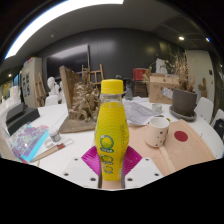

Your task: Pour water

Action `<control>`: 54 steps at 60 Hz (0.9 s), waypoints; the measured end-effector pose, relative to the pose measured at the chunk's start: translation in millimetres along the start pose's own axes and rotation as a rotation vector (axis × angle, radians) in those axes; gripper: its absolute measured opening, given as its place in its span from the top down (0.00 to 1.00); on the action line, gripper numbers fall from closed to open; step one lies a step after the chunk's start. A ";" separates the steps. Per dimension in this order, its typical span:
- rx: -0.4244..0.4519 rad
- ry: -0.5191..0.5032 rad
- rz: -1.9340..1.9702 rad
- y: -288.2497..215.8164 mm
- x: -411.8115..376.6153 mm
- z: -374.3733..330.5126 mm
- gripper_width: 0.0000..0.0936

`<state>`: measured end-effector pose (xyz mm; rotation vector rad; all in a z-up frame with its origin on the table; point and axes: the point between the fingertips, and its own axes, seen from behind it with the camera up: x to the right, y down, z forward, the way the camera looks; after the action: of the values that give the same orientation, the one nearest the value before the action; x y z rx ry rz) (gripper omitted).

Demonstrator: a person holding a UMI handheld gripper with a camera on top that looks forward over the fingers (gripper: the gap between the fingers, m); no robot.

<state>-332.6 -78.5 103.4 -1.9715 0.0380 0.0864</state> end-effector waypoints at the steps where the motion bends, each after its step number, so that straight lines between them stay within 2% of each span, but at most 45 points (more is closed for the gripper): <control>1: 0.005 -0.004 0.020 -6.5 -4.2 -0.8 0.73; 13: 0.038 -0.259 0.591 -98.1 -31.6 26.1 0.73; 21: 0.016 -0.408 1.073 -140.9 -22.1 50.0 0.74; 40: -0.051 -0.545 1.774 -142.3 17.7 95.0 0.73; 54: -0.073 -0.527 1.761 -131.7 28.4 99.7 0.74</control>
<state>-299.8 65.2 183.1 -1.3431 1.3849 1.6924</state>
